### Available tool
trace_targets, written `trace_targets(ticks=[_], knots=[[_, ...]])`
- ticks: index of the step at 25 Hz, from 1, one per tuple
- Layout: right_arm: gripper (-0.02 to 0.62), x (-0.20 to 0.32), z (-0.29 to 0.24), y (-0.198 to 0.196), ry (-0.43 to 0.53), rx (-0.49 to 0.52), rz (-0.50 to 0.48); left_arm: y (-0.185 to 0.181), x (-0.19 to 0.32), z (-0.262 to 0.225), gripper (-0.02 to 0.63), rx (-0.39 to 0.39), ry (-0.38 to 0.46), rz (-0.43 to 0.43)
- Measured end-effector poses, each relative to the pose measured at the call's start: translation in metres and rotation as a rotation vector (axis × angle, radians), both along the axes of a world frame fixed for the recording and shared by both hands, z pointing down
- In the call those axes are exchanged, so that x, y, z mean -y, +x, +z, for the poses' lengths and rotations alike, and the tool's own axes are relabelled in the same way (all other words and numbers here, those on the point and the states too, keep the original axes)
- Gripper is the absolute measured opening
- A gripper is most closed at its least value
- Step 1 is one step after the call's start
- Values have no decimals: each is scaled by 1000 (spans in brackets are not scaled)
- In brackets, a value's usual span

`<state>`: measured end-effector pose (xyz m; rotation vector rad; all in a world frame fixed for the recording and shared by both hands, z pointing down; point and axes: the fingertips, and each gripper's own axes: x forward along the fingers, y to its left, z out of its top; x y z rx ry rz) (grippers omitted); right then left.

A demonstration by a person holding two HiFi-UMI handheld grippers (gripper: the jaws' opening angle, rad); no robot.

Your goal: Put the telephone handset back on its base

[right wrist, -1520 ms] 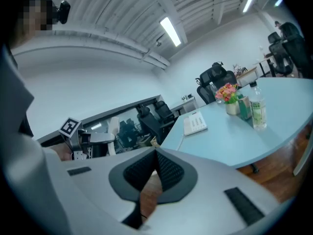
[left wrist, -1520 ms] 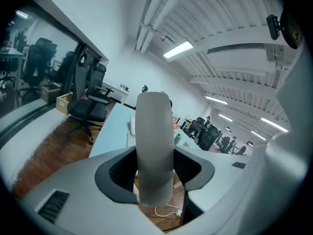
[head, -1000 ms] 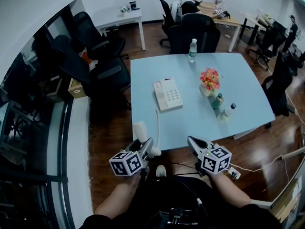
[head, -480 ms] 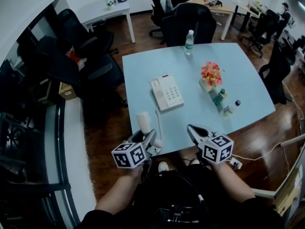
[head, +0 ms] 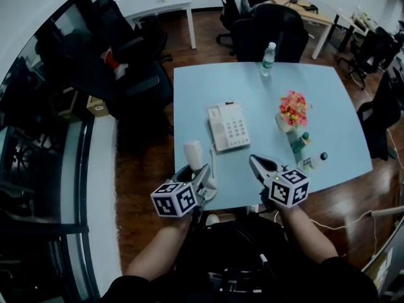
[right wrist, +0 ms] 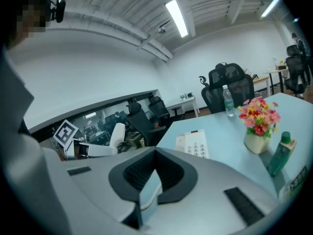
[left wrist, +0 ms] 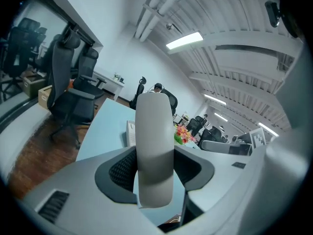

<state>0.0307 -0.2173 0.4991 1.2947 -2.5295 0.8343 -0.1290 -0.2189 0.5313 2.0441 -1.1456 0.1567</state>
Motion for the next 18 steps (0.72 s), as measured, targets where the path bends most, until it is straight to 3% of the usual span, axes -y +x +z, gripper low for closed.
trace_targets(ticks=[10,18], knots=[[17,76,0,23,8,24,-165,32,56,8,216,126,-4,-131],[17,115,23,43,-60,65,-242,63,137,53,216,239,-115,-192]])
